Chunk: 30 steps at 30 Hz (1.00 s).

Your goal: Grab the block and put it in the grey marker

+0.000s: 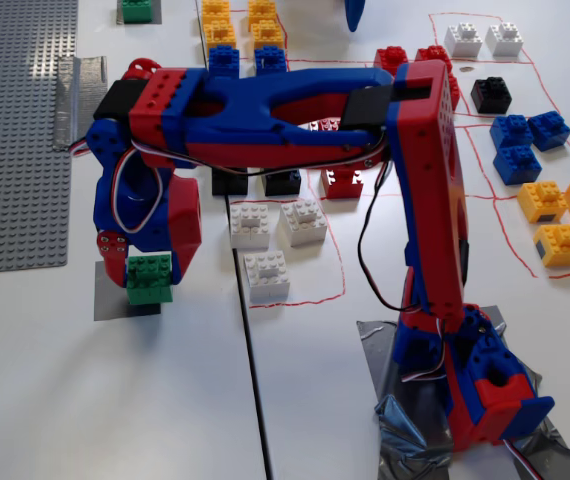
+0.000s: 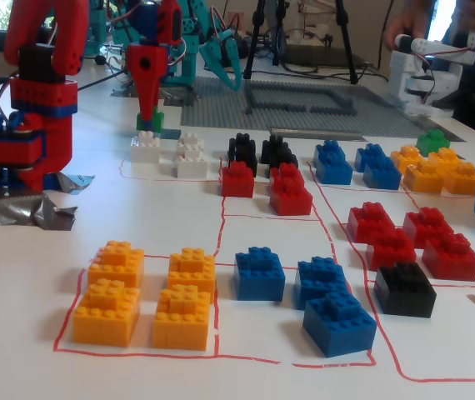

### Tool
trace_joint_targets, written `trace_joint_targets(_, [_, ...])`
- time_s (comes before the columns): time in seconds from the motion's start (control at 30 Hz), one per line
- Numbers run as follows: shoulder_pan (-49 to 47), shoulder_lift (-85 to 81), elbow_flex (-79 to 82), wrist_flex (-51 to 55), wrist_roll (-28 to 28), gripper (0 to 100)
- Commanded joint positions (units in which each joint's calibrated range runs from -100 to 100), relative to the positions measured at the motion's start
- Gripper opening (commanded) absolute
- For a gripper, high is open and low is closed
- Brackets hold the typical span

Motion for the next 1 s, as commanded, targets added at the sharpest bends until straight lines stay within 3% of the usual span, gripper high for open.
trace_joint_targets(0.0, [0.30,-1.19,-5.36,-0.47,0.44,0])
trace_joint_targets(0.63, [-0.38,4.50,-17.17,4.72,-3.71,28])
trace_joint_targets(0.87, [-0.58,2.44,-29.16,13.64,-3.66,26])
trace_joint_targets(0.97, [0.01,-1.52,-29.97,14.78,-1.76,19])
